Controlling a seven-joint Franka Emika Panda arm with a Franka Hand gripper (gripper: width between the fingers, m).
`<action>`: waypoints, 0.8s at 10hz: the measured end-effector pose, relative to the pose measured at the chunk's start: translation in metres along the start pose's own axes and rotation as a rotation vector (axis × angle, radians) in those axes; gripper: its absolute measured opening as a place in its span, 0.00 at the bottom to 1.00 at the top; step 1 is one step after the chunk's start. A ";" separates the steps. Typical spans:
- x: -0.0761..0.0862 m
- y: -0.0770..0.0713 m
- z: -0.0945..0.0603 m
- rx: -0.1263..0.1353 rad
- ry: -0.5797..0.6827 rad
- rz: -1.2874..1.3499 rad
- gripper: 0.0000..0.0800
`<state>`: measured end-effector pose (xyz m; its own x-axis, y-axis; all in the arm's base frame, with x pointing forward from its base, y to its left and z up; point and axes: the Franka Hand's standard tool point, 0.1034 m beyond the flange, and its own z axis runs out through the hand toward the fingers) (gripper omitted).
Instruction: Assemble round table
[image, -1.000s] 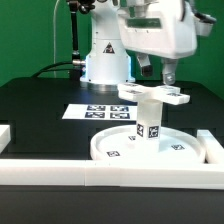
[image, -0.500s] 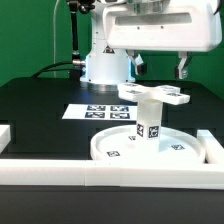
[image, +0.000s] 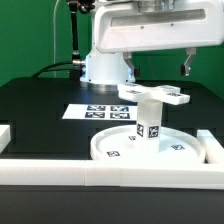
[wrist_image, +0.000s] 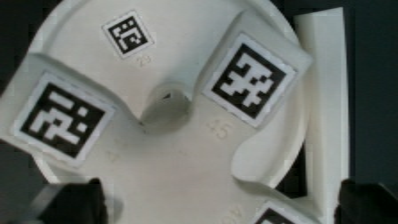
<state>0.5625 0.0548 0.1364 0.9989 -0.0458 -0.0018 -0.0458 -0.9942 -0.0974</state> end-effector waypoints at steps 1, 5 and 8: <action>0.001 -0.004 0.000 -0.014 0.005 -0.119 0.81; 0.000 -0.002 0.001 -0.023 -0.002 -0.413 0.81; 0.003 0.004 0.001 -0.033 0.008 -0.731 0.81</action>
Offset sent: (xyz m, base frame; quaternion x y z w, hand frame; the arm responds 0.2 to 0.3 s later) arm 0.0000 0.0000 0.0000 0.0000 0.0000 -0.1938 0.9810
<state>0.5653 0.0508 0.1351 0.7746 0.6297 0.0599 0.6322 -0.7737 -0.0413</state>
